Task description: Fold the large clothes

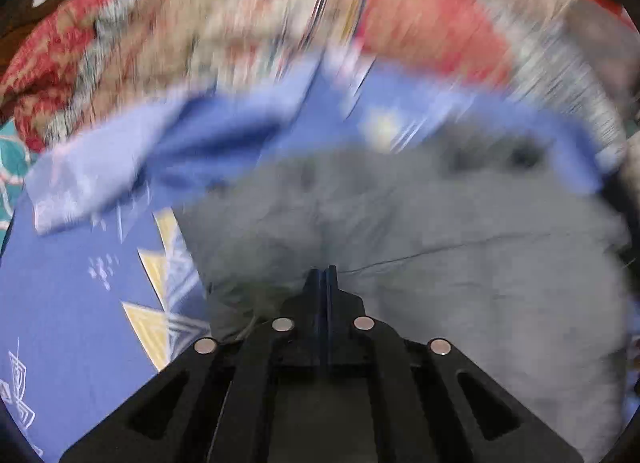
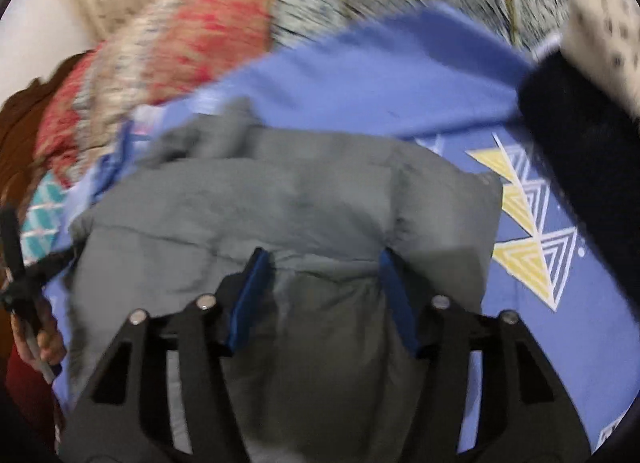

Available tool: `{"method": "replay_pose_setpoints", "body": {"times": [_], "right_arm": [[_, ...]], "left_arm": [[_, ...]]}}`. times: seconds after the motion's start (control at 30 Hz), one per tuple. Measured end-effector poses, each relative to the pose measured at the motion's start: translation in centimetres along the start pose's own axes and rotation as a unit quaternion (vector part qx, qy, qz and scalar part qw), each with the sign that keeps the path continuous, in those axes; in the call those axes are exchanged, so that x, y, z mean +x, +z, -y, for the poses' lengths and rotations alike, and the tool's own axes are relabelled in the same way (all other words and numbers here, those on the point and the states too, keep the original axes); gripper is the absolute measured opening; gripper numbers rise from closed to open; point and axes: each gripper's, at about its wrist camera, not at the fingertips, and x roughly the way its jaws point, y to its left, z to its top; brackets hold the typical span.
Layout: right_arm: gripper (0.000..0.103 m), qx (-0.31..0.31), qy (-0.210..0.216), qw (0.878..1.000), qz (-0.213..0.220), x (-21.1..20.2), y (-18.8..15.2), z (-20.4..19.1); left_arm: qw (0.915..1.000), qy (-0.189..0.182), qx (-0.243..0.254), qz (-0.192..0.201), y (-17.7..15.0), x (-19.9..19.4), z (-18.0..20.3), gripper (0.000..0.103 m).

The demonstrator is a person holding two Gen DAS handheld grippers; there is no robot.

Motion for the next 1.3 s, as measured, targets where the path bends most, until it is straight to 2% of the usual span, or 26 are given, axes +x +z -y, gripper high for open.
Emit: {"method": "replay_pose_setpoints", "body": {"times": [0.1, 0.2, 0.3, 0.33, 0.37, 0.47, 0.57, 0.67, 0.77, 0.9, 1.1, 1.2, 1.3], "right_arm": [[0.051, 0.032, 0.014, 0.999, -0.016, 2.8, 0.3, 1.2], [0.052, 0.0, -0.021, 1.0, -0.01, 3.7, 0.1, -0.1], [0.054, -0.028, -0.045, 0.999, -0.001, 0.9, -0.7, -1.2], [0.058, -0.031, -0.035, 0.999, 0.009, -0.4, -1.1, -1.1], [0.065, -0.042, -0.014, 0.999, 0.032, -3.1, -2.2, -1.2], [0.067, -0.065, -0.011, 0.997, 0.04, -8.1, -6.1, -0.5], [0.067, -0.037, 0.011, 0.999, 0.025, -10.9, -10.5, 0.5], [0.067, -0.005, 0.015, 1.0, 0.013, -13.0, -15.3, 0.9], [0.067, 0.013, -0.001, 1.0, 0.01, -14.7, -19.6, 0.2], [0.067, 0.023, 0.004, 1.0, 0.017, -15.8, -22.5, -1.8], [0.076, -0.004, -0.022, 1.0, 0.016, -14.8, -22.3, -4.5], [0.085, -0.001, -0.017, 0.999, 0.041, -14.8, -20.3, -5.1], [0.082, 0.002, -0.003, 0.998, 0.06, -14.6, -17.0, -5.2]], "left_arm": [[0.9992, 0.02, 0.021, 0.026, -1.0, 1.0, 0.3, 0.026], [0.9969, 0.059, 0.043, 0.029, -1.1, 1.1, 1.5, 0.026], [0.9959, 0.07, 0.056, 0.007, -1.2, -1.7, 2.0, 0.026], [0.9962, 0.063, 0.058, 0.018, -1.5, -3.5, 1.7, 0.026], [0.9958, 0.055, 0.063, 0.038, -2.2, -5.9, 1.3, 0.026], [0.9949, 0.033, 0.063, 0.072, -5.9, -12.0, -1.3, 0.026], [0.9966, 0.035, 0.051, 0.055, -11.3, -15.8, -3.9, 0.026], [0.9978, 0.046, 0.038, 0.028, -16.0, -17.0, -5.2, 0.026], [0.9982, 0.055, 0.021, 0.008, -20.6, -17.8, -5.3, 0.026], [0.9995, 0.029, -0.005, -0.006, -23.2, -17.5, -4.1, 0.026], [0.9997, 0.014, -0.019, 0.008, -22.6, -16.6, -1.4, 0.026], [0.9991, 0.008, -0.024, 0.033, -19.6, -17.0, -0.9, 0.026], [0.9978, 0.006, -0.033, 0.057, -15.8, -17.2, -1.1, 0.026]]}}
